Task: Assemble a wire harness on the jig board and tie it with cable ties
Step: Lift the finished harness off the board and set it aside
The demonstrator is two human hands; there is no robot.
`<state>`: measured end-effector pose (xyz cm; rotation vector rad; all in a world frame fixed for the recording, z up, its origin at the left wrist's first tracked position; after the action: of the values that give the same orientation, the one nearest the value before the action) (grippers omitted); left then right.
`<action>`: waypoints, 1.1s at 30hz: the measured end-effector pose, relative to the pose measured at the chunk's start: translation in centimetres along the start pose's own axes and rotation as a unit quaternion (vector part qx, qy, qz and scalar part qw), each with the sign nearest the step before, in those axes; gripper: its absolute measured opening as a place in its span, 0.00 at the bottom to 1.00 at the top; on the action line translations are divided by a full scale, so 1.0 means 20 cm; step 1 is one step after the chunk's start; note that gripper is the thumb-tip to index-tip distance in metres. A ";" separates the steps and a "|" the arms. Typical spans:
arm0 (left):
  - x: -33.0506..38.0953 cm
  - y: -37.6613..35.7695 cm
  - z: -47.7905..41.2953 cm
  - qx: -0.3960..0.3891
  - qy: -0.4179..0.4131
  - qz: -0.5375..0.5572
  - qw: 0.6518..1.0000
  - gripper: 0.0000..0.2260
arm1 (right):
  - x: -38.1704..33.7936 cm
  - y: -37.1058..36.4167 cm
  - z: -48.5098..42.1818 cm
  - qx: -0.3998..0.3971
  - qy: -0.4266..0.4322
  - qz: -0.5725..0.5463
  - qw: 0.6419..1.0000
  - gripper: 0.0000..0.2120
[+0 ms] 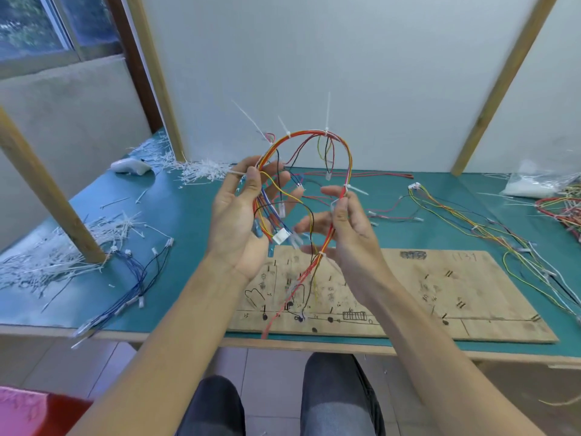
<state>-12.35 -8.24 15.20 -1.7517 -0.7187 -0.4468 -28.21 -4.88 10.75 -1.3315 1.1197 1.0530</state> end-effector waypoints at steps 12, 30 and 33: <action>-0.05 0.30 0.21 -0.037 0.085 -0.223 0.970 0.13 | -0.19 -0.12 -0.16 0.048 0.014 -0.205 0.978 0.12; -0.02 0.29 0.12 -0.090 -0.058 -0.384 0.917 0.08 | -0.16 -0.32 -0.24 0.054 0.127 0.142 0.980 0.18; 0.09 0.30 0.00 -0.051 -0.097 -0.357 0.927 0.05 | -0.05 -0.20 -0.19 0.079 0.112 0.215 0.967 0.21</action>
<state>-7.00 -8.82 11.97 -1.5985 -1.5120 -0.8166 -24.38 -8.64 12.67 -1.1236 1.6803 1.1088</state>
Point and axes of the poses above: each hand's wrist, its own z-axis away from the middle knuckle, its own y-axis out of the back of the hand, x = y × z, the point moved 7 cm from there along -z, towards the middle knuckle, and after that the axes turned 9 degrees about -y, right-handed, at the moved point
